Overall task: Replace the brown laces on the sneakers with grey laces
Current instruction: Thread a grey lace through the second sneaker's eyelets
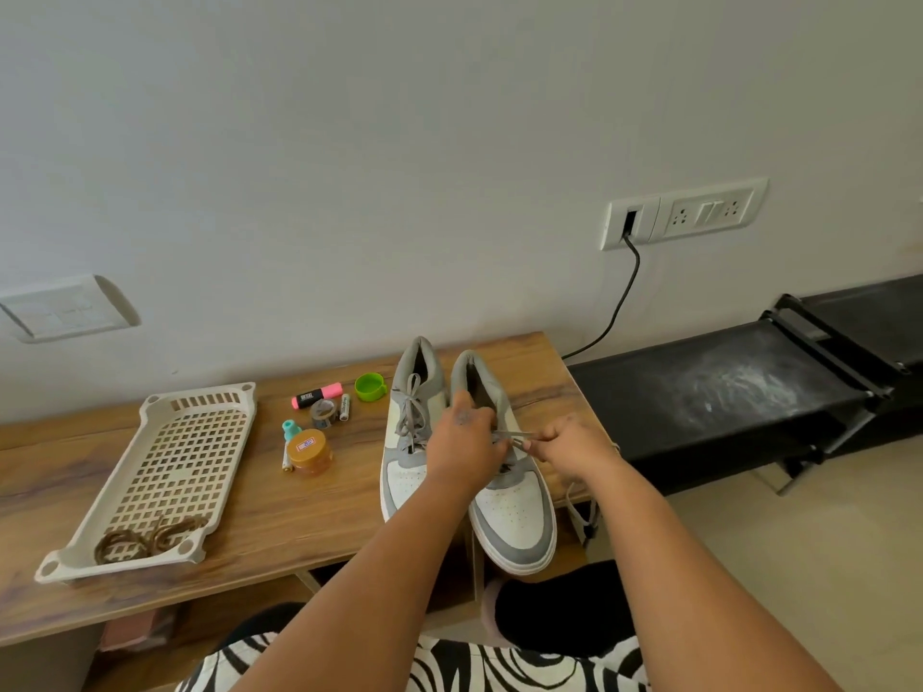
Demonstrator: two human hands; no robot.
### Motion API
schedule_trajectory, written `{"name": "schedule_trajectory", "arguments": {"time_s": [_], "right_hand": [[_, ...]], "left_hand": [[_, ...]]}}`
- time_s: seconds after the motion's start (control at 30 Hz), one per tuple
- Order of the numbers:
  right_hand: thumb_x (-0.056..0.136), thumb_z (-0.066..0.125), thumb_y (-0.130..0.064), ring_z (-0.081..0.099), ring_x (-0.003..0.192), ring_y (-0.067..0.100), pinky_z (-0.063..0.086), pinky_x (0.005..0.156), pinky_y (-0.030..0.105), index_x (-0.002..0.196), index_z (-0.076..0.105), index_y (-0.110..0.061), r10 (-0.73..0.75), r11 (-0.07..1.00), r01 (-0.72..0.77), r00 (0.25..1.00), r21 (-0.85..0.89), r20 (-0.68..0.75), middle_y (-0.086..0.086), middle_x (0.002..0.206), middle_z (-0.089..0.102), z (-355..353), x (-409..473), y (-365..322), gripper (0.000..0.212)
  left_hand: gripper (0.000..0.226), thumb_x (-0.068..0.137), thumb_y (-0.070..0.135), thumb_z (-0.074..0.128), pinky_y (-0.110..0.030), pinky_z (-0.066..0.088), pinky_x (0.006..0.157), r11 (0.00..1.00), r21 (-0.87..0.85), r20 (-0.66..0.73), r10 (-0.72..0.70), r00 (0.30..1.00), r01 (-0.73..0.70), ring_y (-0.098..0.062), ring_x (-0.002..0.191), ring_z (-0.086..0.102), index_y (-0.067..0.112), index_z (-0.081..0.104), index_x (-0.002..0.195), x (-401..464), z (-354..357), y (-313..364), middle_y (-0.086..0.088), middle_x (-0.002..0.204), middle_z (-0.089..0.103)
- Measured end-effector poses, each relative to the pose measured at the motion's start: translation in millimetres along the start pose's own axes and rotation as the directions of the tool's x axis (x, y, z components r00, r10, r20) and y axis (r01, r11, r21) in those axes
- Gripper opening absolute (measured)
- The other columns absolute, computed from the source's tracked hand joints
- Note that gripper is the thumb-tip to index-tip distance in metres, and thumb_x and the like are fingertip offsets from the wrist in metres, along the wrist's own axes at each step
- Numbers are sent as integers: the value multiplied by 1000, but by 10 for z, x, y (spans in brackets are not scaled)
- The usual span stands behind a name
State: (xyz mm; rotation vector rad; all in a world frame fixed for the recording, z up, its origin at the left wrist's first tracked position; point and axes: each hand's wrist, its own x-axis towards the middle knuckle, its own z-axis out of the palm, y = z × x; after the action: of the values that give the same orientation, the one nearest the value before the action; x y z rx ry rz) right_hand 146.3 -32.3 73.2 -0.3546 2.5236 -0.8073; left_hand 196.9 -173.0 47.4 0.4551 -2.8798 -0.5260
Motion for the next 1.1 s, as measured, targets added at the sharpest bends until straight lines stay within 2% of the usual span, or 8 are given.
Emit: {"name": "schedule_trajectory", "arguments": {"time_s": [0.17,0.3,0.37,0.5,0.6,0.8,0.97,1.1], "right_hand": [[90,65,-42,61,97,20,51,85,35,105,74,-18,5,997,2,996,80,-89,3,103,69,45,68,6,29],[91,65,-41,58,85,12,46,66,27,105,73,-23,15,986,8,991,169,-137,-7,87,65,109,109,-22,24],[91,65,-38,54,77,6,39,57,22,101,73,-23,5,987,20,988,160,-151,-12,79,60,139,102,-41,20],[89,68,-33,56,74,7,38,55,22,79,69,-27,22,960,36,980,279,-200,-8,81,64,94,109,-41,12],[89,65,-30,58,76,12,44,60,27,71,68,-21,14,977,33,976,212,-216,-6,76,64,13,98,-29,20],[92,60,-30,49,68,6,40,55,24,87,68,-13,225,906,76,746,416,-627,0,84,61,-198,101,98,20],[91,64,-34,56,96,12,43,79,27,100,72,-24,-36,966,99,965,237,-258,-7,104,64,-11,200,99,15],[92,64,-31,60,94,12,46,77,27,102,73,-22,-118,976,151,973,158,-198,-6,98,69,173,223,3,16]], "left_hand": [[24,95,34,62,-24,40,73,907,-411,-45,-124,991,94,-7,74,49,10,67,93,27,-65,-3,1,99,46],[36,95,37,61,-23,43,67,325,-897,199,-309,930,300,-2,61,57,15,59,67,16,-387,45,5,66,57],[47,94,48,58,-27,39,71,241,-930,199,-310,930,279,-14,68,50,19,52,57,38,-511,-15,-2,66,50],[41,91,47,63,-30,39,65,657,-748,-24,-169,985,94,-14,67,46,13,62,69,48,-534,-127,0,68,51],[28,85,52,68,-32,41,87,947,-312,-96,43,994,-72,-14,103,46,26,69,96,25,-372,-169,6,102,54],[60,73,60,74,-39,40,100,983,145,88,101,991,-113,-22,118,33,29,55,122,-69,-167,-111,0,127,34],[52,80,42,69,-38,43,97,993,90,160,59,985,-74,-25,120,31,26,52,127,-18,-210,-93,-4,125,31],[41,92,35,53,-42,41,100,998,-60,253,-19,967,35,-27,127,26,23,53,131,-16,-168,-87,-7,130,31]]}}
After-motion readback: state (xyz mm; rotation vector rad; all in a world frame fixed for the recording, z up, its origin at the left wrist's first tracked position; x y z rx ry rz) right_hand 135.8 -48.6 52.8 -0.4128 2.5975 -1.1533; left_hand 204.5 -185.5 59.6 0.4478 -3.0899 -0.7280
